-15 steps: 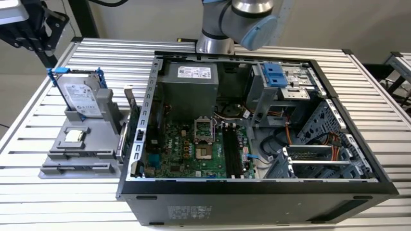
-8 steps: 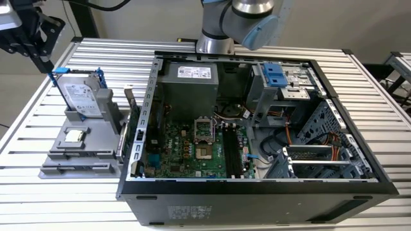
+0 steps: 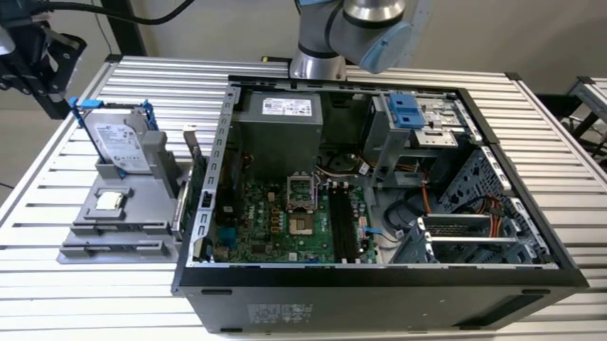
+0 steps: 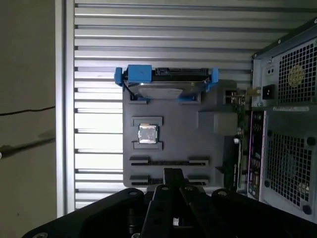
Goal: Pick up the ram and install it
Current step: 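Reach for the ram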
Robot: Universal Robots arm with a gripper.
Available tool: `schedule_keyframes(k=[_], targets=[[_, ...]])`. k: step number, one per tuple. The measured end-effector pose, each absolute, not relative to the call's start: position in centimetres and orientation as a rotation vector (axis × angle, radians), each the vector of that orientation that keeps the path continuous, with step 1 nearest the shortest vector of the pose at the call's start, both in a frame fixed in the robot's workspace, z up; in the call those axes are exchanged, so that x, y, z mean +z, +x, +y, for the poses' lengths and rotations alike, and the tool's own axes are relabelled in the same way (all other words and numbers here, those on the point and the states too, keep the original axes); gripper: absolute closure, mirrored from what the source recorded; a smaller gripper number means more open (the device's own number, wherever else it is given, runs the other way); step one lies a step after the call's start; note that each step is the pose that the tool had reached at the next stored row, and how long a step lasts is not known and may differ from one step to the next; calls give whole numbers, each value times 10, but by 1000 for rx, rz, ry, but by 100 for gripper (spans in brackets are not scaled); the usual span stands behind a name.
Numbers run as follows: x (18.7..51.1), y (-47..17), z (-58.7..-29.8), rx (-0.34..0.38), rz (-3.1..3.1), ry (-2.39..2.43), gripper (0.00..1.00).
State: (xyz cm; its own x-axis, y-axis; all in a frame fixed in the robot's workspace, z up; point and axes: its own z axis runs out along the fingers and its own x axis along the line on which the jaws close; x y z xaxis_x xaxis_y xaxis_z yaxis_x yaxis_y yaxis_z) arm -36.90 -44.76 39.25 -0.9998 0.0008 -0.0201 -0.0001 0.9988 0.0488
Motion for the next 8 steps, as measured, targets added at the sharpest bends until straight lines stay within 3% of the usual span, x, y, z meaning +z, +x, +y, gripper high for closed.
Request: schedule_keyframes(k=[8], targets=[[393, -371, -468, 76, 3121, 1, 100]])
